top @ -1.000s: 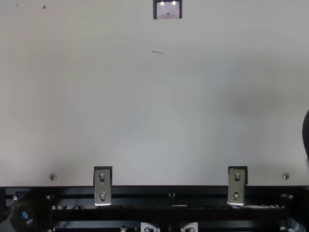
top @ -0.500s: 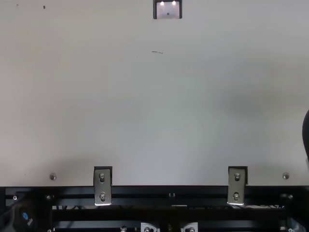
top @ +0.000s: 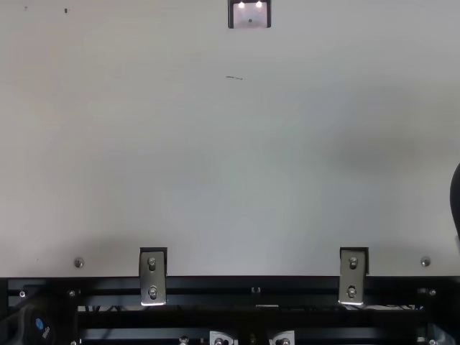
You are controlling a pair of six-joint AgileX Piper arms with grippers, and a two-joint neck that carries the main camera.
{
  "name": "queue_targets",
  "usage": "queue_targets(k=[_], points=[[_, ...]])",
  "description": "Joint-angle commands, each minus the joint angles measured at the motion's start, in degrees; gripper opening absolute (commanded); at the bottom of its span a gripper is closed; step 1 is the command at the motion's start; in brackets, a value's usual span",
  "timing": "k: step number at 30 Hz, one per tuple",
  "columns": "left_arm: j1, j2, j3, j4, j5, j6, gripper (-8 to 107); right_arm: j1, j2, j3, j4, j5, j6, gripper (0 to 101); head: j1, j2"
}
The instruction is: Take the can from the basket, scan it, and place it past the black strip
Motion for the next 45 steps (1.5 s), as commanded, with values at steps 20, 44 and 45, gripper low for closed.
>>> queue_targets(k=[20, 44, 45], points=[[-12.17, 2.44, 4.58, -10.90, -0.02, -27.45, 10, 0.00, 0.00, 0.00, 0.00, 0.00, 0.00, 101, -1.31, 1.10], [-23.20, -3.23, 9.88, -23.00, -0.02, -39.97, 10, 0.00, 0.00, 0.00, 0.00, 0.00, 0.00, 101, -1.31, 1.10], [-23.33, -3.64, 9.71, -23.74, -0.02, -40.45, 10, 0.00, 0.00, 0.00, 0.00, 0.00, 0.00, 101, -1.31, 1.10]])
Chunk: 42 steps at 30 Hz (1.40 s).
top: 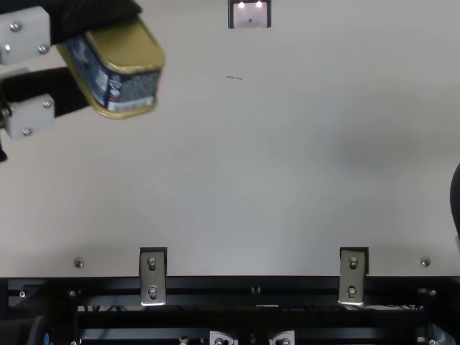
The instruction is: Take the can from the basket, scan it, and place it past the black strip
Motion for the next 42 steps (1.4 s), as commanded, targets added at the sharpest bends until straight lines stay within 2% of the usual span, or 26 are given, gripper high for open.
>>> queue_targets(k=[1, 8, 14, 42], points=[[-0.22, -0.73, -0.47, -1.88, -0.02, -1.15, 10, 0.00, 0.00, 0.00, 0.00, 0.00, 0.00, 101, -1.31, 0.81], [0.07, -3.09, -2.15, -6.87, -0.02, -5.70, 10, 0.00, 0.00, 0.00, 0.00, 0.00, 0.00, 101, -1.31, 0.81], [0.87, -4.64, -1.58, -10.94, -0.02, -8.88, 10, 0.00, 0.00, 0.00, 0.00, 0.00, 0.00, 101, -1.31, 0.81], [0.79, -4.63, -1.66, -11.14, -0.07, -8.90, 10, 0.00, 0.00, 0.00, 0.00, 0.00, 0.00, 101, -1.31, 0.81]])
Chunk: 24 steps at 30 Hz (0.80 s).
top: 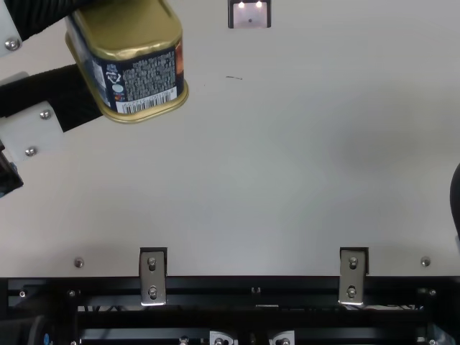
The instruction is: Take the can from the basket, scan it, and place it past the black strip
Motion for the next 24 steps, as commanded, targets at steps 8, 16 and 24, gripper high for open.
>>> queue_targets(k=[8, 16, 24], points=[[-3.03, 1.98, -1.32, 4.76, -5.08, 1.81, 10, 0.00, 0.00, 0.00, 0.00, 0.00, 0.00, 101, -1.31, 0.81], [-15.38, 7.69, -6.84, 20.80, -17.94, 1.67, 10, 0.00, 0.00, 0.00, 0.00, 0.00, 0.00, 101, -1.31, 0.81], [-29.01, 15.38, -11.61, 40.07, -27.33, -3.26, 10, 0.00, 0.00, 0.00, 0.00, 0.00, 0.00, 101, -1.31, 0.81]])
